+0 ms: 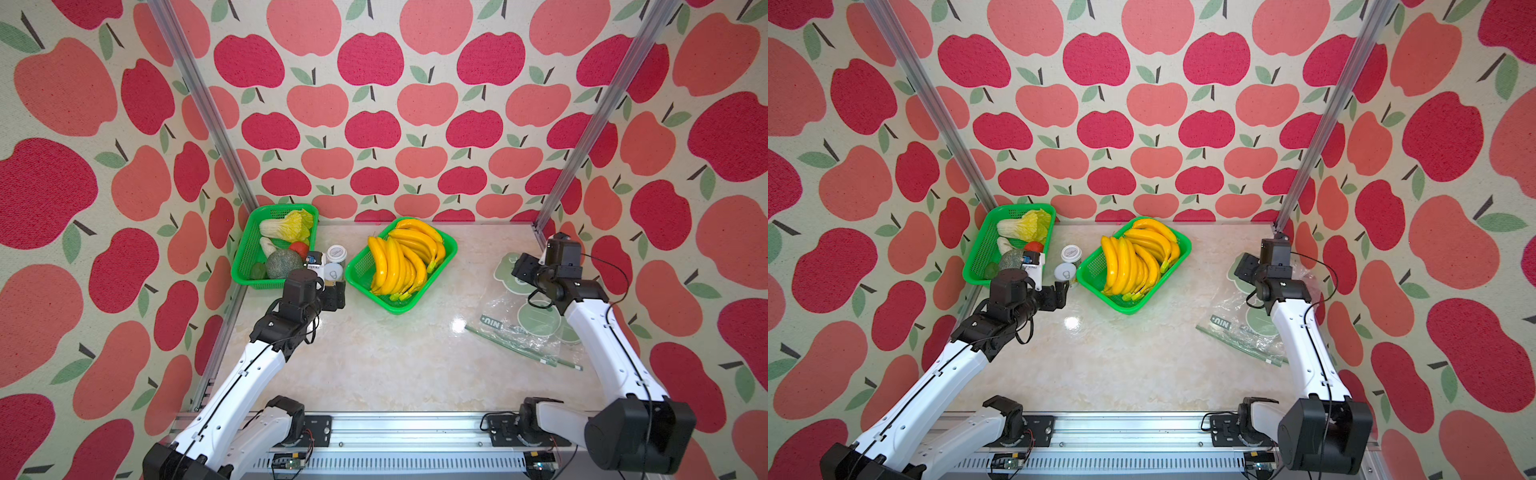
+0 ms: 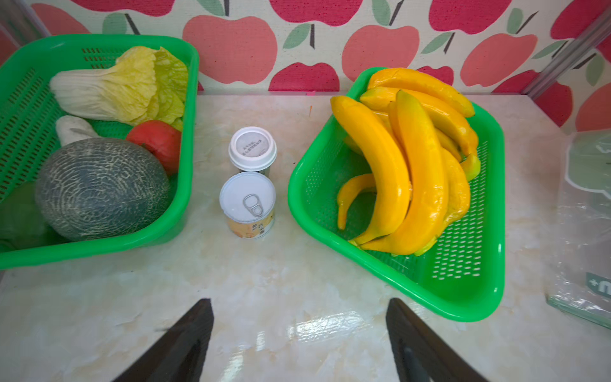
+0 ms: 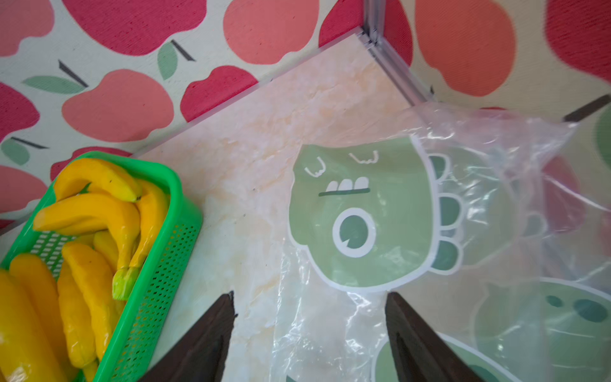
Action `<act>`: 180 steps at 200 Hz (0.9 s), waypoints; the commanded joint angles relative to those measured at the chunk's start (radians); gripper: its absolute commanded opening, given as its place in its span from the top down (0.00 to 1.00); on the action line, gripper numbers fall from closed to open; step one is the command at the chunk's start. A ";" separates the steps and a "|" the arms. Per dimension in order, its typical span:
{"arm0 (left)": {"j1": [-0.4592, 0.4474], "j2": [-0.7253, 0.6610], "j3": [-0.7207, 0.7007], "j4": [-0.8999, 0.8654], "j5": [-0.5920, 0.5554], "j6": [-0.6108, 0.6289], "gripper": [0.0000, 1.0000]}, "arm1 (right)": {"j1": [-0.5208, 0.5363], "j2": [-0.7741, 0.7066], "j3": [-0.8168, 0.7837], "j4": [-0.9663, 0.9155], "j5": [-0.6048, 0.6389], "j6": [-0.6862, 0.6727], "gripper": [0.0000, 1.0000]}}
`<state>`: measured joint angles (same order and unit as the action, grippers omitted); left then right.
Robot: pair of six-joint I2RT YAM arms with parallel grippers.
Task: Open the zip-top bag and take out the banana
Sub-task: Place the zipper food storage bag in the zipper food storage bag.
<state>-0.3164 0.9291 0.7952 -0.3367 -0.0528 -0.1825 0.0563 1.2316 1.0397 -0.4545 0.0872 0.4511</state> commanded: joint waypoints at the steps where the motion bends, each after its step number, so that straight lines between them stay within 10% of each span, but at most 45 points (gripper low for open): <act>1: 0.050 -0.021 -0.037 -0.041 -0.013 -0.049 0.02 | -0.007 0.111 -0.041 0.118 -0.175 0.046 0.23; 81: 0.131 -0.040 -0.104 -0.004 -0.040 -0.092 0.02 | -0.326 0.291 -0.147 0.109 -0.046 0.142 0.23; 156: 0.140 -0.053 -0.145 0.050 -0.136 -0.100 0.02 | -0.306 0.160 -0.125 0.104 -0.127 0.120 0.22; 180: 0.142 -0.065 -0.209 0.157 -0.205 -0.067 0.02 | -0.230 0.005 -0.139 0.154 -0.175 0.067 0.06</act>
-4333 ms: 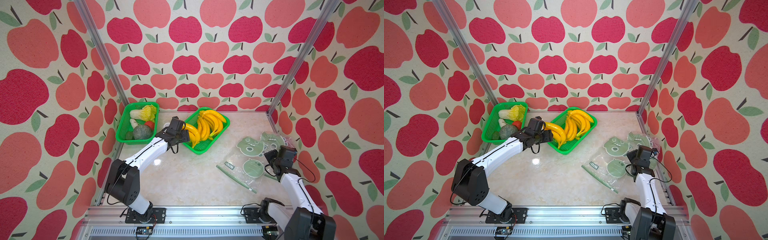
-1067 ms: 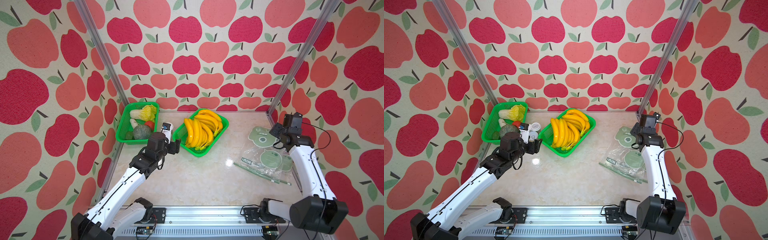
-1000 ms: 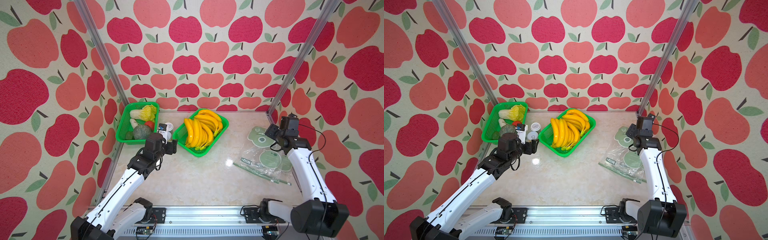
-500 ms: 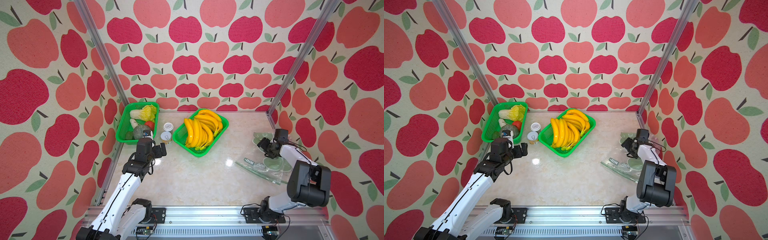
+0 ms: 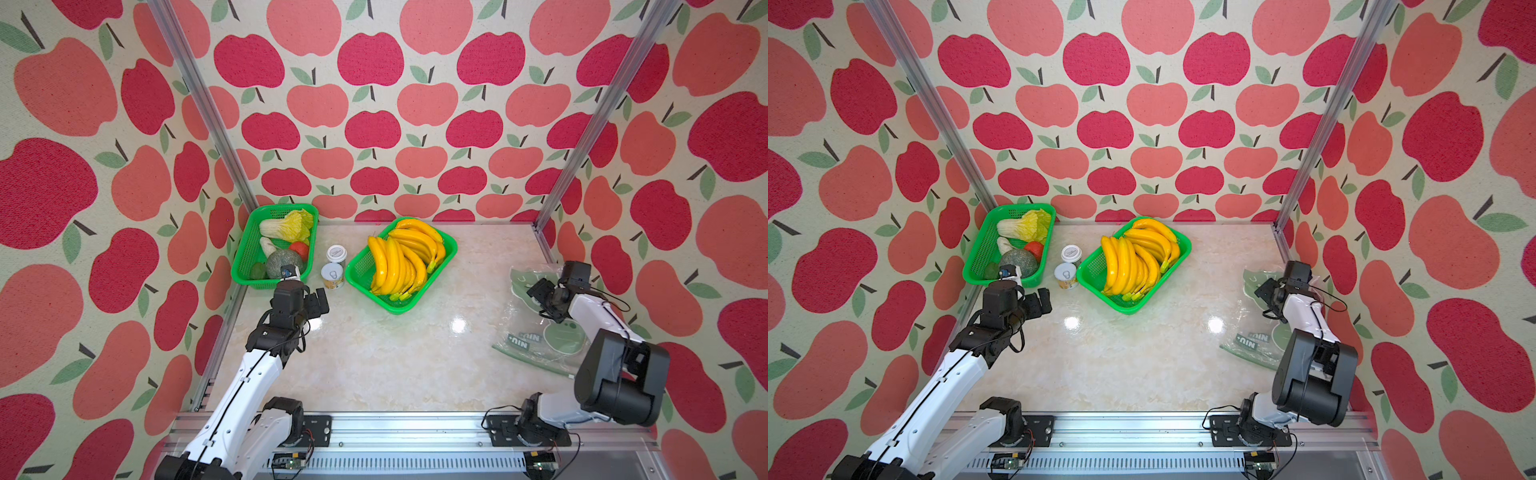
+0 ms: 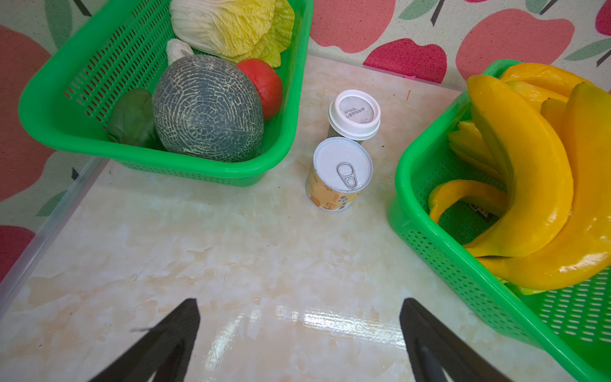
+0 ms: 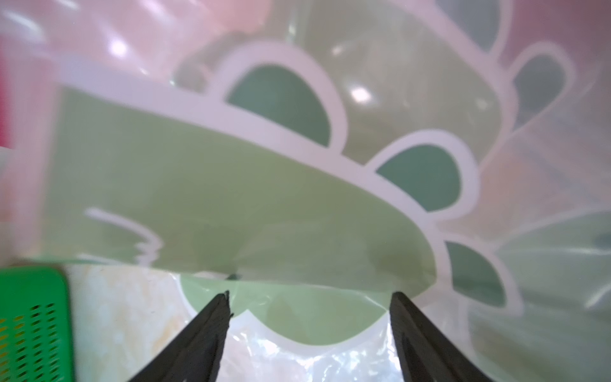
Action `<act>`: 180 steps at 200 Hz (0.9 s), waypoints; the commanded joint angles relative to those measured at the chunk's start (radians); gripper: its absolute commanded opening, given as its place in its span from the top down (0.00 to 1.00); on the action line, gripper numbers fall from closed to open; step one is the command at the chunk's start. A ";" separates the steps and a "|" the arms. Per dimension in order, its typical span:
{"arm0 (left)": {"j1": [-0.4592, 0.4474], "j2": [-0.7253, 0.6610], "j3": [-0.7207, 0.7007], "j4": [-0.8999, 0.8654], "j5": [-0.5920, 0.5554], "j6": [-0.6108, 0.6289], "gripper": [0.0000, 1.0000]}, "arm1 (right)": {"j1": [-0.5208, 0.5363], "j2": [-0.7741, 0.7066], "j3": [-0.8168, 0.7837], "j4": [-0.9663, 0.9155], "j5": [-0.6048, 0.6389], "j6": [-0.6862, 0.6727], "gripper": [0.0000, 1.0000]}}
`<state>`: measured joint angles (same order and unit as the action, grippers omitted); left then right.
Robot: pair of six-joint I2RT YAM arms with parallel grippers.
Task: Open the zip-top bag and take out the banana
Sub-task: Place the zipper food storage bag in the zipper food storage bag, then reset both arms
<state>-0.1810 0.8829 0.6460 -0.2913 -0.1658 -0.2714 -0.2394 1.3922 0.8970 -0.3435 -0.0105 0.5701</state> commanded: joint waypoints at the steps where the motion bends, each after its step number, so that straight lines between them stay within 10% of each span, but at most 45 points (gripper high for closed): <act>1: 0.006 -0.018 -0.062 0.117 -0.097 0.024 0.02 | 0.068 -0.160 0.001 0.047 -0.081 -0.054 0.04; 46: 0.038 0.174 -0.148 0.462 -0.254 0.164 0.02 | 0.094 -0.187 -0.192 0.350 -0.121 -0.161 0.01; 94: 0.059 0.461 -0.238 0.903 -0.007 0.338 0.02 | 0.172 -0.120 -0.405 0.681 0.018 -0.355 0.01; 180: 0.149 0.683 -0.248 1.147 0.314 0.403 0.02 | 0.177 -0.019 -0.567 1.174 -0.224 -0.485 0.01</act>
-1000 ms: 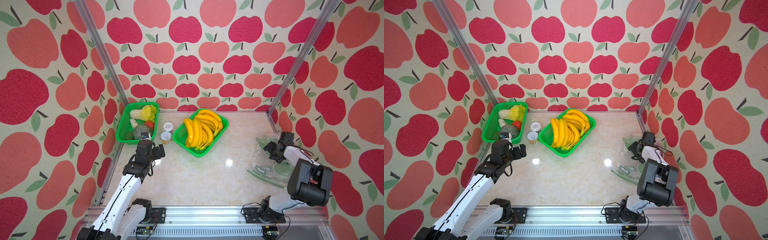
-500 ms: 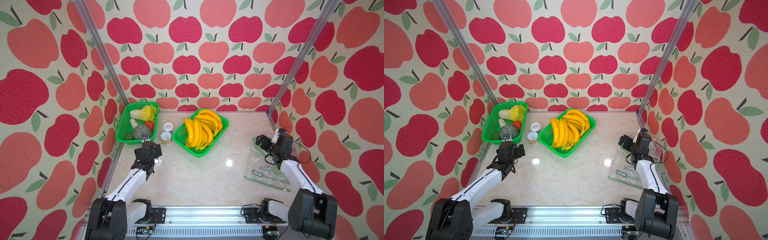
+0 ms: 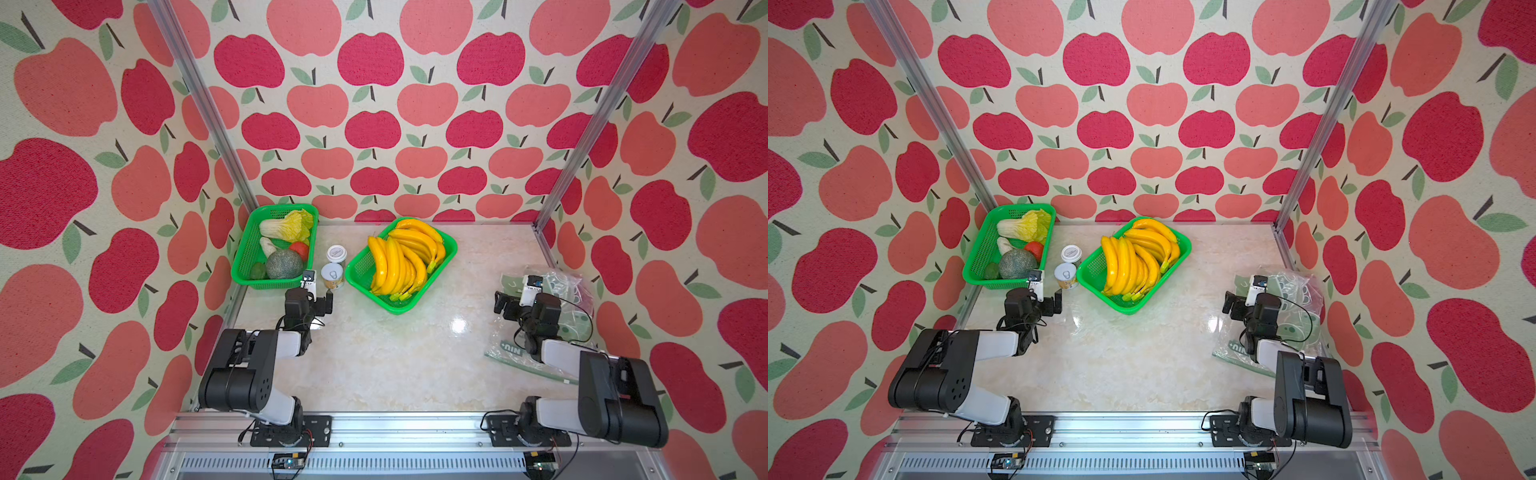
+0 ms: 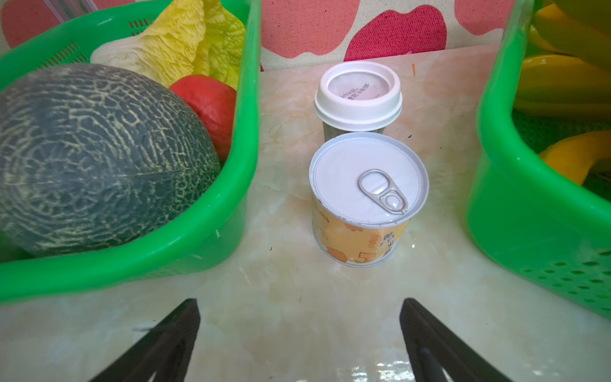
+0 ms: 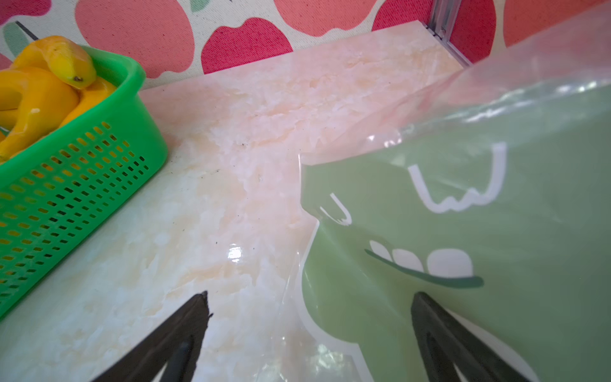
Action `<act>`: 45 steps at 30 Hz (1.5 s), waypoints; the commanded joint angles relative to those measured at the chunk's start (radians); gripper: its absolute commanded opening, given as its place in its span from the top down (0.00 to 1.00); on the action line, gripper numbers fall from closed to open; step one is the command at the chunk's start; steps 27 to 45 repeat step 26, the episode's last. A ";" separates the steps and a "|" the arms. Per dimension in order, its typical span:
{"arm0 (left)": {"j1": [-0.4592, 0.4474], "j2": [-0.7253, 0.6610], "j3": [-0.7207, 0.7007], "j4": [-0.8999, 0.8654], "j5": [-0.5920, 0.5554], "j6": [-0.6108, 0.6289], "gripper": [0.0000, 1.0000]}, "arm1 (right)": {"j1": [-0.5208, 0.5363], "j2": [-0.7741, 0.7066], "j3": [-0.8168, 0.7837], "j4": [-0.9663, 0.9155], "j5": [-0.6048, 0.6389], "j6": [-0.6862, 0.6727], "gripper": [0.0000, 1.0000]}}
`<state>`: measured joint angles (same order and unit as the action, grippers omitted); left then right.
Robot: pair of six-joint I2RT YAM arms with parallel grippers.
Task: Open the zip-top bag and take out the banana
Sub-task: Reset both arms
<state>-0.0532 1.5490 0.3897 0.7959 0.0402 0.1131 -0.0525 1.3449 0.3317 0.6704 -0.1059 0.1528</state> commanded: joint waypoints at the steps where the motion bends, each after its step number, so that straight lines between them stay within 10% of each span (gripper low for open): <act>1: 0.022 0.018 0.007 0.065 0.109 0.018 0.02 | -0.011 0.031 -0.003 0.161 -0.133 -0.067 0.01; 6: 0.039 0.019 0.021 0.038 0.127 0.004 0.02 | -0.011 0.232 -0.064 0.490 -0.188 -0.053 0.01; 11: 0.054 0.019 0.026 0.027 0.151 -0.006 0.02 | 0.080 0.206 0.000 0.329 0.092 -0.091 0.01; 45: 0.055 0.019 0.028 0.025 0.153 -0.008 0.02 | 0.074 0.204 0.009 0.311 0.081 -0.088 0.01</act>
